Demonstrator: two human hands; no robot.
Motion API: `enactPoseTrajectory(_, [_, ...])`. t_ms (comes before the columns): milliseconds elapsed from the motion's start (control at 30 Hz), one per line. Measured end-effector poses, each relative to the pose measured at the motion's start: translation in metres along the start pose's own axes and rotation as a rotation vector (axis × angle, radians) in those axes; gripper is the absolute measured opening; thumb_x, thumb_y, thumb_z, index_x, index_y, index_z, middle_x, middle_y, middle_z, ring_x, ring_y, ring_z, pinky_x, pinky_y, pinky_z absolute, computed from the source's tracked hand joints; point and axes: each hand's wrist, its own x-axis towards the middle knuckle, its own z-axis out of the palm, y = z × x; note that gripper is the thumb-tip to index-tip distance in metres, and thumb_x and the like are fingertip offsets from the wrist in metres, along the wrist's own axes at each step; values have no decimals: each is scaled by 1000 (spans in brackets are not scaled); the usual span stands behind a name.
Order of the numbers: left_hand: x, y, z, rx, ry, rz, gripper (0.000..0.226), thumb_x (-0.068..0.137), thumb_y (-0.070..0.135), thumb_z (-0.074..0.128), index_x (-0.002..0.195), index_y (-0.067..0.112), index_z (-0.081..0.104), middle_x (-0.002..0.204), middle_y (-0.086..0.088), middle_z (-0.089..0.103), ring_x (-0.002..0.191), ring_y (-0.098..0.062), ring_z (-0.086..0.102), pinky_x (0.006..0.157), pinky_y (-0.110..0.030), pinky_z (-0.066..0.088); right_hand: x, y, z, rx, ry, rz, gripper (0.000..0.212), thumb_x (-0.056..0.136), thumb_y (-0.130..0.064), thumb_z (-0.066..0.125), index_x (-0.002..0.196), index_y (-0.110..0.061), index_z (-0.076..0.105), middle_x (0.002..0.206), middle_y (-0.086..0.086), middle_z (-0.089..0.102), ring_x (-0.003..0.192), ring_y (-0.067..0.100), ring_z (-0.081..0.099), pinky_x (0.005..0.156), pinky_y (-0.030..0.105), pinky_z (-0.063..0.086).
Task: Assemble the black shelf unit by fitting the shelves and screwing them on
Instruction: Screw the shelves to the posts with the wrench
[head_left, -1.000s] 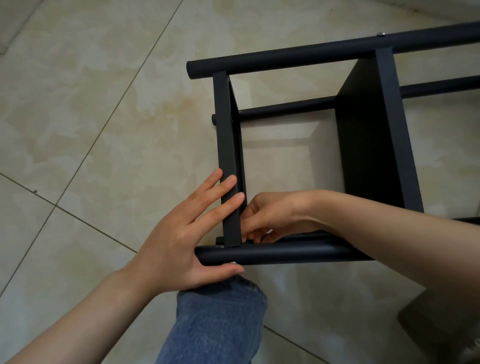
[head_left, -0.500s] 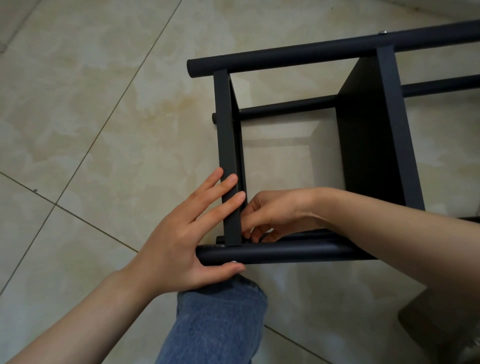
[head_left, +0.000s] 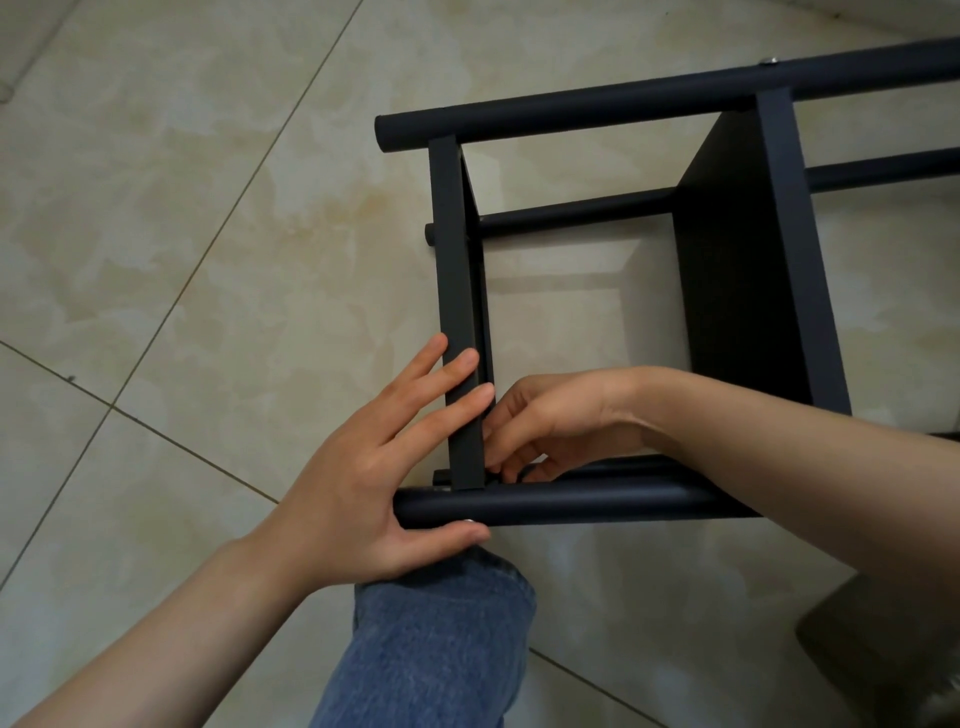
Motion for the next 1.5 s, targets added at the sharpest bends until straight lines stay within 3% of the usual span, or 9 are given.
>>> enactPoseTrajectory(200, [0, -1, 1, -1, 2, -3, 81, 85, 51, 73, 147, 8, 44, 161, -11, 34, 154, -31, 20, 124, -36, 25, 3, -1, 3, -119, 65, 37, 25, 92, -18, 65, 68, -16, 69, 65, -3, 59, 66, 10, 53, 72, 24, 43])
enactPoseTrajectory(300, [0, -1, 1, -1, 6, 0, 82, 84, 51, 74, 147, 8, 44, 161, -11, 34, 154, -32, 20, 124, -36, 24, 2, -1, 2, -101, 46, 48, 19, 93, -23, 65, 76, -16, 69, 75, -1, 61, 71, 11, 55, 74, 26, 43])
enactPoseTrajectory(467, [0, -1, 1, -7, 12, -1, 82, 84, 50, 75, 147, 8, 44, 161, -11, 34, 154, -31, 21, 124, -36, 24, 0, 0, -2, -26, -5, 15, 12, 94, -10, 62, 85, -12, 70, 80, 1, 63, 75, 12, 57, 78, 28, 45])
enactPoseTrajectory(700, [0, -1, 2, -9, 14, 0, 81, 84, 49, 75, 146, 7, 45, 161, -12, 35, 154, -32, 21, 124, -37, 24, 3, 1, -1, -88, 50, 17, 21, 91, -17, 66, 71, -17, 72, 71, -1, 61, 71, 11, 55, 76, 27, 43])
enactPoseTrajectory(867, [0, -1, 2, -15, 16, -1, 81, 84, 49, 75, 146, 8, 45, 160, -12, 35, 154, -32, 21, 124, -37, 25, 0, 1, -2, 6, -11, -3, 8, 94, -9, 62, 94, -11, 69, 87, 1, 64, 80, 12, 58, 79, 25, 47])
enactPoseTrajectory(1100, [0, -2, 3, -21, 16, -6, 80, 85, 50, 74, 146, 8, 45, 161, -11, 35, 154, -32, 20, 124, -36, 24, 3, 0, 0, -59, 19, 27, 13, 92, -15, 65, 82, -10, 71, 83, 8, 62, 82, 18, 56, 82, 30, 44])
enactPoseTrajectory(1200, [0, -2, 3, -22, 14, -4, 80, 86, 50, 73, 147, 8, 44, 161, -11, 34, 154, -32, 20, 124, -36, 24, 2, 1, -1, -46, 24, 19, 17, 91, -19, 66, 77, -14, 73, 78, 3, 64, 76, 12, 58, 77, 26, 45])
enactPoseTrajectory(1367, [0, -1, 2, -31, 15, -5, 80, 86, 51, 73, 147, 9, 44, 161, -11, 34, 154, -32, 20, 124, -36, 24, 2, 1, -1, 13, -6, -14, 25, 93, -8, 63, 71, -16, 74, 74, 0, 65, 70, 9, 60, 69, 20, 49])
enactPoseTrajectory(1500, [0, -1, 2, -34, 16, -3, 79, 86, 51, 73, 147, 8, 45, 161, -11, 35, 154, -31, 20, 124, -35, 24, 7, 2, 1, -26, 27, 9, 27, 90, -15, 68, 64, -18, 73, 69, 0, 63, 67, 9, 56, 70, 21, 45])
